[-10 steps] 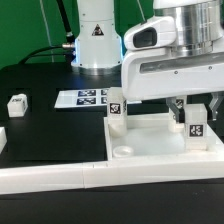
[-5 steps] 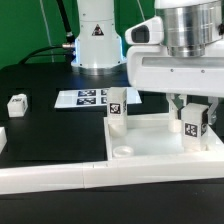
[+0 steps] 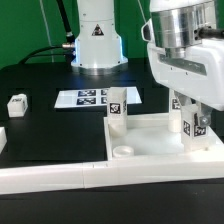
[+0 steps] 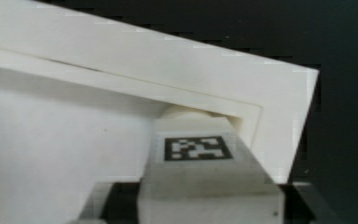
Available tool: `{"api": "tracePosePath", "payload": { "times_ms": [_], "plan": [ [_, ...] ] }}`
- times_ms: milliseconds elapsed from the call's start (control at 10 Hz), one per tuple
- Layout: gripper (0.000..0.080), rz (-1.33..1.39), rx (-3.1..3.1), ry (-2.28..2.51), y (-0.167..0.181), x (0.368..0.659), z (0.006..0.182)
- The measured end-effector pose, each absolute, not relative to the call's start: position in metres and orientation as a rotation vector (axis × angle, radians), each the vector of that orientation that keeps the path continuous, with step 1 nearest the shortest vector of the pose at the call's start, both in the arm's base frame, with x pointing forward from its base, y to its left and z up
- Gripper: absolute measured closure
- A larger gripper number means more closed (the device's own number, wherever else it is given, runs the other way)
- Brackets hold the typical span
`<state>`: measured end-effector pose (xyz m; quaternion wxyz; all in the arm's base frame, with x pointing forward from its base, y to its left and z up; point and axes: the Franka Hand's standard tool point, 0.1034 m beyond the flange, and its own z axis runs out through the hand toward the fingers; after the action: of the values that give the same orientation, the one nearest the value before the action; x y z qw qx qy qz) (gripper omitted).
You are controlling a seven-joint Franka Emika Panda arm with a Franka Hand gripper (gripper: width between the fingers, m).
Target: Assemble square table
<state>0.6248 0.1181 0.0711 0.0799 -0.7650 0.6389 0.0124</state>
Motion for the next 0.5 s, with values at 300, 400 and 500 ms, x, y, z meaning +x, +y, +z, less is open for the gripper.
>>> {"api": "tracePosePath", "payload": {
  "times_ms": [300,400,500],
  "plan": [
    [0.0508,0.13,-1.614,2.448,0.1218,0.6299,0.0714],
    [0.0508,0.139,-1.456,2.528,0.1229,0.6313,0.0715],
    [0.0508,0.138,-1.405,2.553,0.1228,0.6314,0.0716]
  ]
}}
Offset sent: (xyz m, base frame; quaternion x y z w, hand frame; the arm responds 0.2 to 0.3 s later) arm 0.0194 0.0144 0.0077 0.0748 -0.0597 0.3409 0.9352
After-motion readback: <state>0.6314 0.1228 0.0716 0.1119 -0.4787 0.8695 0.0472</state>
